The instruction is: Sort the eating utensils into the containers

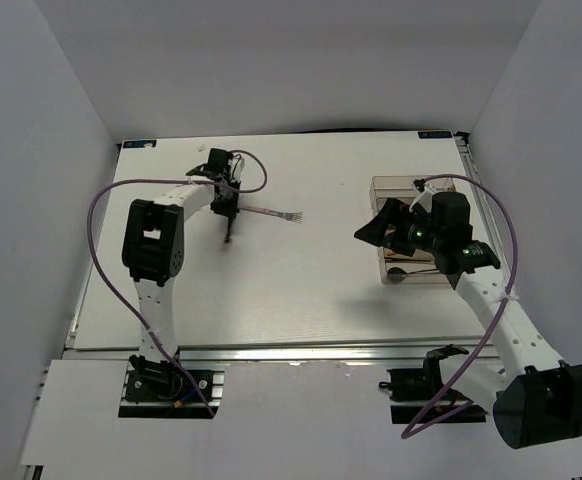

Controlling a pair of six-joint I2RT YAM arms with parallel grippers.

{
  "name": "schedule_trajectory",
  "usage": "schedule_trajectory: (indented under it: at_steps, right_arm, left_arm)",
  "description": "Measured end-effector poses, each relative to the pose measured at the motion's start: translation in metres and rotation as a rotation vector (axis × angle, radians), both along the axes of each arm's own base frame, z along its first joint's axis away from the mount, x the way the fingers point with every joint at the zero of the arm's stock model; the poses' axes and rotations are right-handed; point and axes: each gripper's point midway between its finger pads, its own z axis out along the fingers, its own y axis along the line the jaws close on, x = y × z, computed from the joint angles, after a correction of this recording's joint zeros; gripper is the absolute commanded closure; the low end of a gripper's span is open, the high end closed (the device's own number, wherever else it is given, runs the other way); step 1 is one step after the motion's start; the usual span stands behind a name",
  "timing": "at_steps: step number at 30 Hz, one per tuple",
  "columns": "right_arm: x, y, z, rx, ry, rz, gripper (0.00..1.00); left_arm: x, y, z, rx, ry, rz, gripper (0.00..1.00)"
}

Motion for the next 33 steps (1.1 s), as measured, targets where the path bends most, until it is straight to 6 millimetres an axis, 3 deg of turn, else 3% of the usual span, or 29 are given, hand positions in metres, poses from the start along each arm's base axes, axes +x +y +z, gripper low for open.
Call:
schedule_trajectory:
  at_steps: [3,8,10,13,19,22,25,33]
  right_arm:
    - [-0.001,0.000,0.003,0.004,-0.007,-0.001,0.11]
    - [-0.002,0.002,0.005,0.019,-0.004,0.003,0.11]
    - [-0.003,0.007,0.009,0.043,-0.009,0.018,0.11]
    - [-0.003,0.017,0.018,0.094,-0.036,0.055,0.11]
    - [-0.002,0.041,0.014,0.186,-0.037,0.095,0.12]
    - [0.004,0.042,0.015,0.212,-0.039,0.053,0.12]
    - [0.013,0.042,0.025,0.230,-0.067,0.017,0.13]
    - [0.040,0.058,0.054,0.208,-0.127,-0.004,0.16]
  left_arm:
    - [0.000,0.004,0.000,0.011,-0.010,0.030,1.00]
    - [-0.021,0.007,0.003,0.056,0.001,0.065,1.00]
    - [-0.033,-0.001,0.012,0.065,-0.002,0.054,1.00]
    - [-0.050,-0.034,0.042,0.022,-0.054,0.002,1.00]
    - [-0.112,-0.158,0.148,-0.363,-0.268,-0.188,1.00]
    - [-0.142,-0.186,0.186,-0.576,-0.314,-0.219,1.00]
    - [-0.151,-0.203,0.203,-0.696,-0.315,-0.215,1.00]
    - [-0.182,-0.248,0.208,-0.838,-0.237,-0.273,1.00]
